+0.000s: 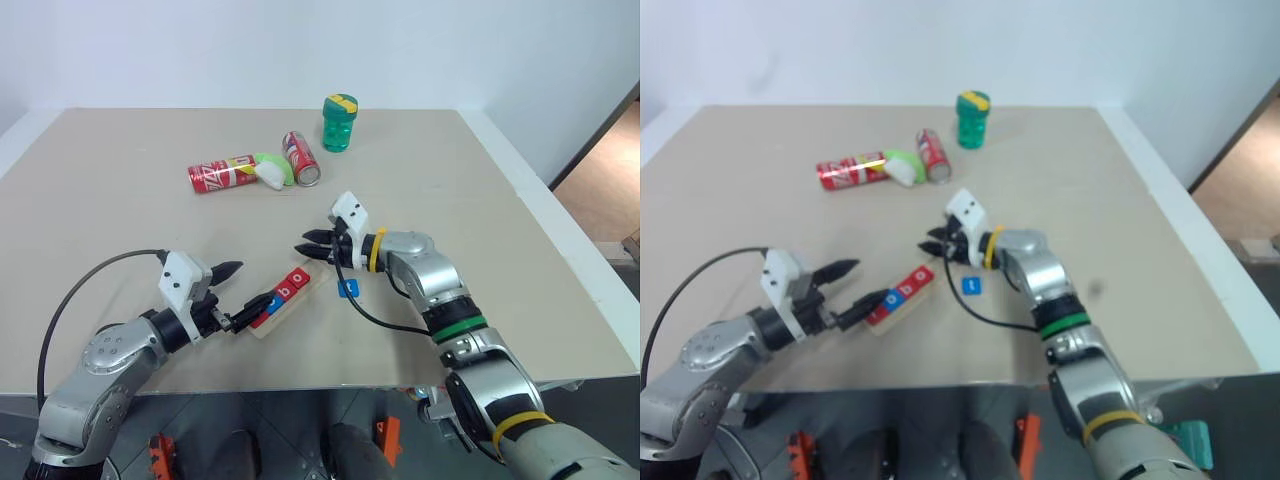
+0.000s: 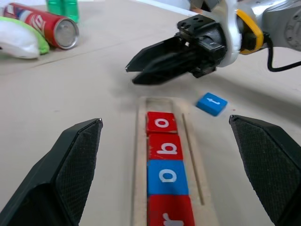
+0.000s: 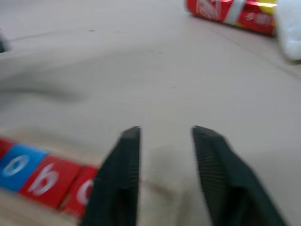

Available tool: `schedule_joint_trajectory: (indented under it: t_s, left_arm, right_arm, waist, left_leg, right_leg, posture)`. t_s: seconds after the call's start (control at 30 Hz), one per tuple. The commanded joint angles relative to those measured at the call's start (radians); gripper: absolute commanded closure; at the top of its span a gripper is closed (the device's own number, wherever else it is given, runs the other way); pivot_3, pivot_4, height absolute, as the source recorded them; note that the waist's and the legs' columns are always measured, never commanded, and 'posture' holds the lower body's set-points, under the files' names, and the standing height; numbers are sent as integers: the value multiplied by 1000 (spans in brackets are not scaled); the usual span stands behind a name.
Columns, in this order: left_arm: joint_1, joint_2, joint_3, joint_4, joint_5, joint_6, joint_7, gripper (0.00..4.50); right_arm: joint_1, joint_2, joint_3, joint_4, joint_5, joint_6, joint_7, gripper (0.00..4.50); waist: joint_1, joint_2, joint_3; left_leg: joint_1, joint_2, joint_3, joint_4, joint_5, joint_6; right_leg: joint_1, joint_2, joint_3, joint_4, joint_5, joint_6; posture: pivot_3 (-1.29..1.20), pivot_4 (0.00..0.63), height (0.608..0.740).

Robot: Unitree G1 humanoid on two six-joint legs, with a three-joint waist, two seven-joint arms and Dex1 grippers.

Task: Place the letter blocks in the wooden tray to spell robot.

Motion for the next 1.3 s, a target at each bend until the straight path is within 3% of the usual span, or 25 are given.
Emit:
schedule_joint_trajectory:
  t_s: [0.03,0.43,0.87,1.3]
  left_arm:
    - [4,-9,17,-37,11,-29,20,0]
    - [22,-28,-5,-45,34,-51,39,0]
    - [10,-26,-15,-20,32,-45,19,0]
    - [-13,-22,-20,-2,31,-33,3,0]
  right_arm:
    - [-75,20,-8,105,-40,-82,-38,4405]
    - [-123,26,72,305,-176,-305,43,4481]
    - [-108,-34,89,286,-208,-338,173,4481]
    - [-199,-2,88,443,-282,-525,47,4481]
  waist:
    - [0,0,0]
    - [0,0,0]
    - [0,0,0]
    - [0,0,0]
  left_leg:
    - [0,0,0,0,0,0]
    - [0,-1,0,0,0,0]
    - [0,-1,-1,0,0,0]
    - [0,-1,0,0,0,0]
  right_leg:
    - [0,0,0,0,0,0]
    - [0,-1,0,0,0,-1]
    - [0,-1,-1,0,0,-1]
    - [0,-1,0,0,1,-1]
  posture:
    - [0,150,740]
    - [0,150,740]
    - [0,150,740]
    - [0,150,740]
